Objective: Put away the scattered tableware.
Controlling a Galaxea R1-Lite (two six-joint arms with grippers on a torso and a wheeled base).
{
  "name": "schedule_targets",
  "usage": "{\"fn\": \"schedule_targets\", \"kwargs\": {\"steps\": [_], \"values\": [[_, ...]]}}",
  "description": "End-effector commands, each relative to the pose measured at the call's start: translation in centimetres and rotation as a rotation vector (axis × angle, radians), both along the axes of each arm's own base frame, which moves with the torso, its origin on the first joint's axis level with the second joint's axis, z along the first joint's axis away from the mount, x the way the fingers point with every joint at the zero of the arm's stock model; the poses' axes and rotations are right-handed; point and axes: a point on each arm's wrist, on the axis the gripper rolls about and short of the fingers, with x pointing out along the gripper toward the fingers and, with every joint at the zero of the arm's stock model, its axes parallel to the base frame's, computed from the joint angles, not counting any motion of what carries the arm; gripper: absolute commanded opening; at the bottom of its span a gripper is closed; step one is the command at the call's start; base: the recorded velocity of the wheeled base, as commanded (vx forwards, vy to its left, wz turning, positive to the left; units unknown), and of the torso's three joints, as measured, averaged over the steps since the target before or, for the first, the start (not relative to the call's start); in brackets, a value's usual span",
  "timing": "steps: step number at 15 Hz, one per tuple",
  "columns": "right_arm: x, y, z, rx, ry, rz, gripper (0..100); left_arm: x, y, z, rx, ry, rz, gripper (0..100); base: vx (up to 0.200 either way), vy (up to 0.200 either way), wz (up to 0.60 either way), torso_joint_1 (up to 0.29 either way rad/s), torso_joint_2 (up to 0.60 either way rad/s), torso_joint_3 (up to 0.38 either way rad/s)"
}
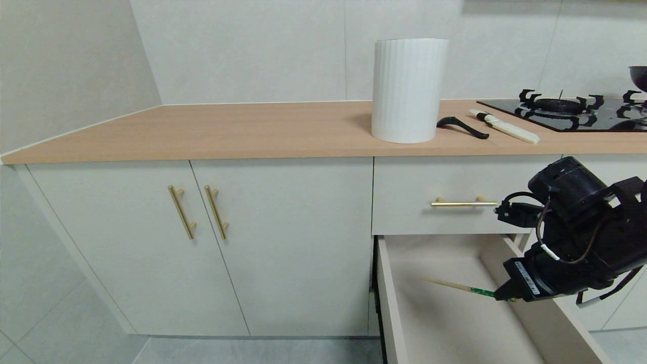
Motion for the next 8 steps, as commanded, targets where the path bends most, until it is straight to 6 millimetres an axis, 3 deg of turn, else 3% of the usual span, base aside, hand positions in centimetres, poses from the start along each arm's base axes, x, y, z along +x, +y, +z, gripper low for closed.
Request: {"fn": "schedule_targets", "kwargs": {"steps": [1, 4, 8], "values": [[0.3, 0.1, -0.5, -0.003, 0.008, 0.0, 0, 0.0, 0.0, 0.0, 0.0, 0.0, 0.0, 100, 0.0, 0.0, 0.0, 0.0, 0.0, 0.0], [1.4, 0.5, -2.3, 0.001, -0.005, 0.0, 0, 0.0, 0.0, 0.0, 0.0, 0.0, 0.0, 100, 0.0, 0.0, 0.0, 0.0, 0.0, 0.0], [4.9, 1.9, -8.6, -0.084, -0.032, -0.08, 0, 0.0, 0.0, 0.0, 0.0, 0.0, 0.0, 100, 0.0, 0.0, 0.0, 0.0, 0.0, 0.0]]}}
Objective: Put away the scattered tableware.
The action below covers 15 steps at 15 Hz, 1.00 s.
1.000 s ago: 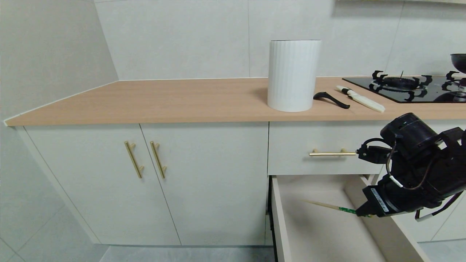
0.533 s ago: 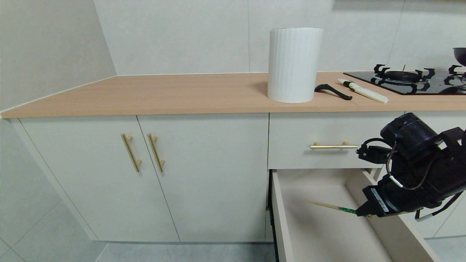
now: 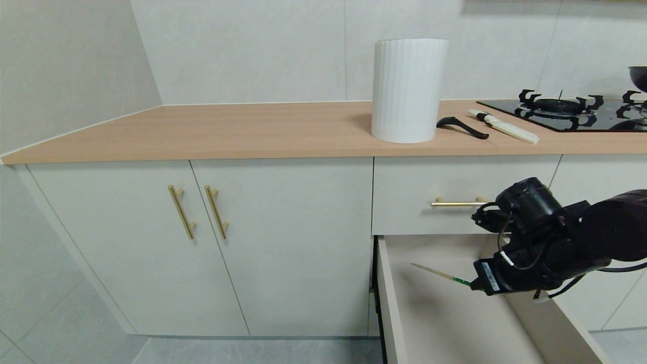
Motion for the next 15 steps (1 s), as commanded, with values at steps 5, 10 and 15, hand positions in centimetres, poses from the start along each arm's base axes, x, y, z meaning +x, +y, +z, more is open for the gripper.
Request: {"fn": "schedule_targets", "kwargs": {"steps": [5, 10, 15], "values": [[2.3, 2.5, -7.7, -0.054, 0.14, -0.025, 0, 0.0, 0.0, 0.0, 0.0, 0.0, 0.0, 100, 0.0, 0.0, 0.0, 0.0, 0.0, 0.0], [2.8, 3.3, -11.0, -0.096, 0.19, -0.027, 0, 0.0, 0.0, 0.0, 0.0, 0.0, 0.0, 100, 0.0, 0.0, 0.0, 0.0, 0.0, 0.0], [2.8, 4.9, -15.6, -0.197, 0.221, -0.018, 0, 0.0, 0.0, 0.0, 0.0, 0.0, 0.0, 100, 0.0, 0.0, 0.0, 0.0, 0.0, 0.0]]}}
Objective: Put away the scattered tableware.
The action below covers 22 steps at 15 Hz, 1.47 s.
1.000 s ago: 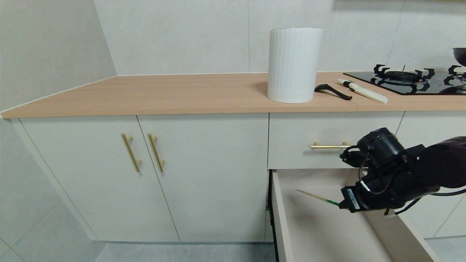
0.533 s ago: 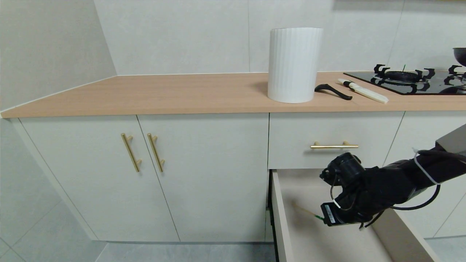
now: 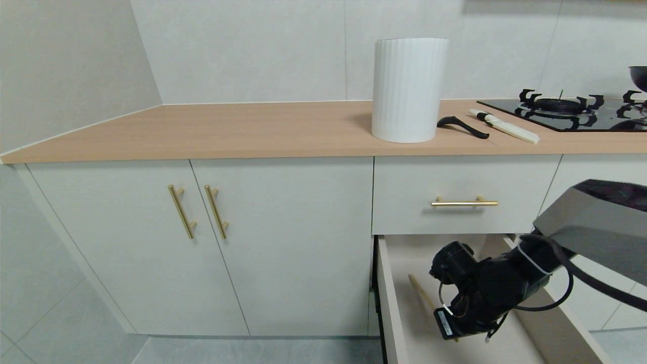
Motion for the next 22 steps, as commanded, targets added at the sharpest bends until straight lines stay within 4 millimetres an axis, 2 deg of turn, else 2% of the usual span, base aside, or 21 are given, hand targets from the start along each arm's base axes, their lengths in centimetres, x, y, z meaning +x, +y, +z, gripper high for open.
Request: {"fn": "schedule_targets", "kwargs": {"steps": [1, 12, 13, 20, 22], "values": [[-0.1, 0.5, -2.1, -0.032, 0.038, 0.003, 0, 0.0, 0.0, 0.0, 0.0, 0.0, 0.001, 100, 0.0, 0.0, 0.0, 0.0, 0.0, 0.0], [0.1, 0.7, -2.3, -0.025, 0.031, -0.024, 0, 0.0, 0.0, 0.0, 0.0, 0.0, 0.001, 100, 0.0, 0.0, 0.0, 0.0, 0.0, 0.0], [0.1, 0.7, -2.3, -0.025, 0.031, -0.024, 100, 0.0, 0.0, 0.0, 0.0, 0.0, 0.001, 100, 0.0, 0.0, 0.0, 0.0, 0.0, 0.0], [0.1, 0.7, -2.2, -0.025, 0.027, -0.024, 100, 0.0, 0.0, 0.0, 0.0, 0.0, 0.001, 100, 0.0, 0.0, 0.0, 0.0, 0.0, 0.0], [0.1, 0.6, -0.8, -0.015, -0.002, -0.025, 100, 0.0, 0.0, 0.0, 0.0, 0.0, 0.001, 100, 0.0, 0.0, 0.0, 0.0, 0.0, 0.0]]}}
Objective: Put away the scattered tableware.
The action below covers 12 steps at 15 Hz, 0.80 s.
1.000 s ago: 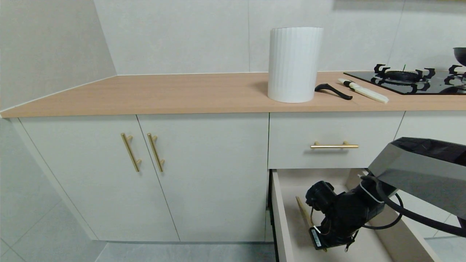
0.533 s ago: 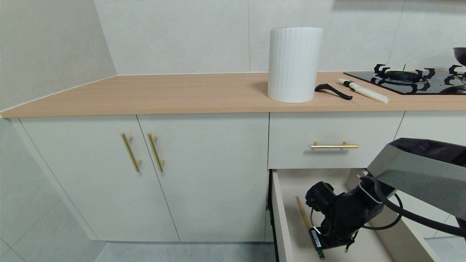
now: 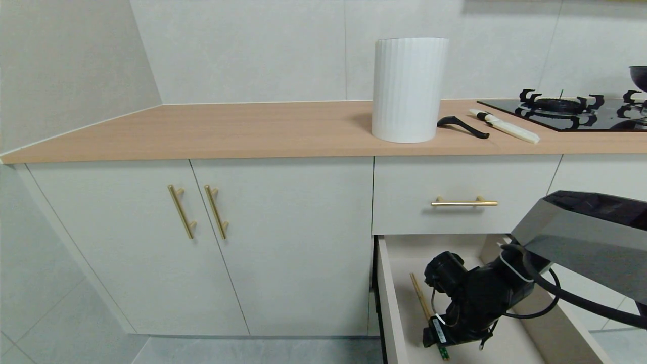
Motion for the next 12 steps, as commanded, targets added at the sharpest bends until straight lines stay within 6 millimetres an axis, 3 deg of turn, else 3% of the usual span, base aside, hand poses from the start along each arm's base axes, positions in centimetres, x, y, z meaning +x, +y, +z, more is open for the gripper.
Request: {"fn": "schedule_targets", "kwargs": {"steps": [1, 3, 7, 10, 12], "values": [[-0.1, -0.1, 2.4, 0.025, -0.056, -0.004, 100, 0.0, 0.0, 0.0, 0.0, 0.0, 0.0, 100, 0.0, 0.0, 0.0, 0.0, 0.0, 0.0], [-0.5, -0.5, 6.5, 0.079, -0.151, -0.019, 100, 0.0, 0.0, 0.0, 0.0, 0.0, 0.0, 100, 0.0, 0.0, 0.0, 0.0, 0.0, 0.0], [-3.8, -2.8, 15.3, 0.163, -0.332, -0.03, 100, 0.0, 0.0, 0.0, 0.0, 0.0, 0.0, 100, 0.0, 0.0, 0.0, 0.0, 0.0, 0.0], [-5.2, -4.9, 19.3, 0.204, -0.467, -0.062, 100, 0.0, 0.0, 0.0, 0.0, 0.0, 0.0, 100, 0.0, 0.0, 0.0, 0.0, 0.0, 0.0], [-5.9, -6.4, 20.9, 0.191, -0.534, -0.057, 100, 0.0, 0.0, 0.0, 0.0, 0.0, 0.0, 100, 0.0, 0.0, 0.0, 0.0, 0.0, 0.0]]}}
